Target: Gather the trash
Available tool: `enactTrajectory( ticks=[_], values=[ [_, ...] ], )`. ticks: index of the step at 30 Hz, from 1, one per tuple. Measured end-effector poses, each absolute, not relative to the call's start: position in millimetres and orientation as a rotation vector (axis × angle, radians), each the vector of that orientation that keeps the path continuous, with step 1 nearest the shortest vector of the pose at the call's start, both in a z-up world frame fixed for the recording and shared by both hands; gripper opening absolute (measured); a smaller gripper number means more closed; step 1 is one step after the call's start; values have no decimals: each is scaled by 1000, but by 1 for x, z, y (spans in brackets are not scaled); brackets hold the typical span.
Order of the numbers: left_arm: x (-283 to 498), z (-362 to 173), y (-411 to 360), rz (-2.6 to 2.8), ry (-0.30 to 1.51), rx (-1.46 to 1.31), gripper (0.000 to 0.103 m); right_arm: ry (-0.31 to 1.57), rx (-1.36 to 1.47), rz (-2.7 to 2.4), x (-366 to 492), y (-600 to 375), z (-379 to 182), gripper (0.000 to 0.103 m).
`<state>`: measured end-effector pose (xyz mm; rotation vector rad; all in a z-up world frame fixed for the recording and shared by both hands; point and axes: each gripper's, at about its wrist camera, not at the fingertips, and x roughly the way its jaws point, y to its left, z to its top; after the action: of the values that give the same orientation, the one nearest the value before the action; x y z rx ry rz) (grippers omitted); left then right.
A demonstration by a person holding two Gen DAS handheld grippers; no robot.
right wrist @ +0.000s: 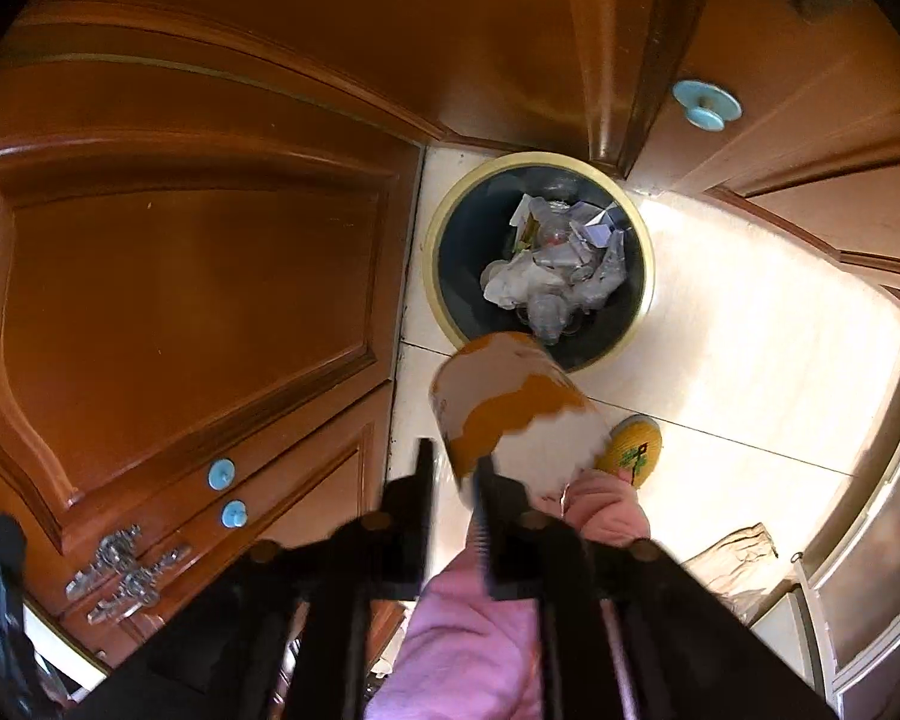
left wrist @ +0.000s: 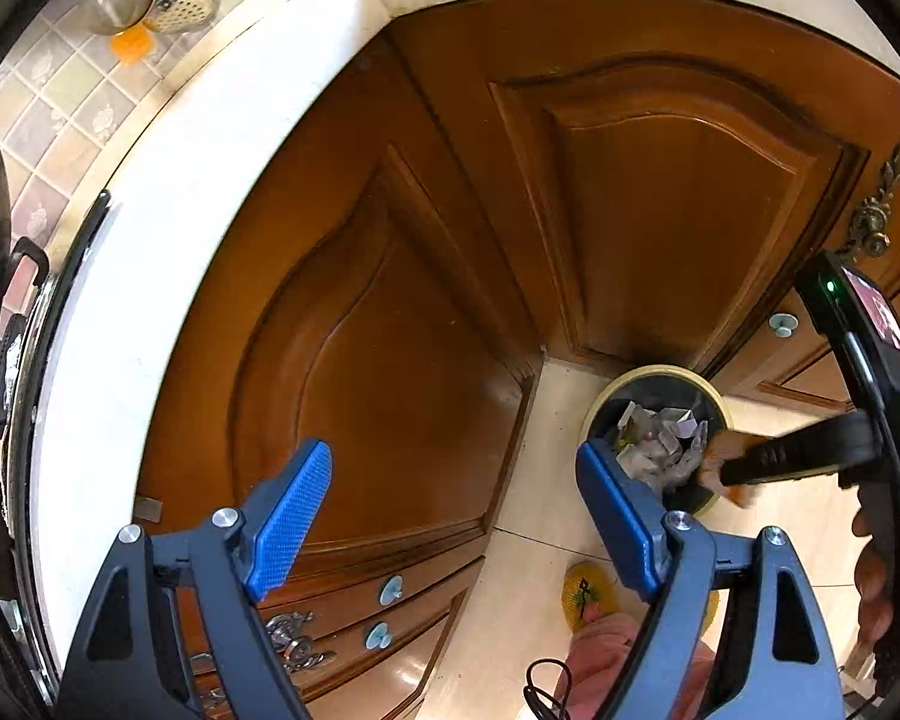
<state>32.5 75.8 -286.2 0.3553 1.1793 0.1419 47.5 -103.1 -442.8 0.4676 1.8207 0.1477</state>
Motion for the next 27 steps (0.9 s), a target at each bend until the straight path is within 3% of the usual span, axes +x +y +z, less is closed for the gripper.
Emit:
enactTrajectory(
  ticks=[2,4,16,27],
  values=[
    [32,-283,78,146,1176,351,83,1797,473,144,50,-103,-435,48],
    [32,-283,80,146,1171,348,83,1781,477,148,51,-104,-429,52],
    [41,-267,72,101,1174,340,83,1692,469,146,33,-119,-376,52],
    [35,-217,47,-4,1164,321,83,1550,428,159,10,-143,-270,52]
  ],
)
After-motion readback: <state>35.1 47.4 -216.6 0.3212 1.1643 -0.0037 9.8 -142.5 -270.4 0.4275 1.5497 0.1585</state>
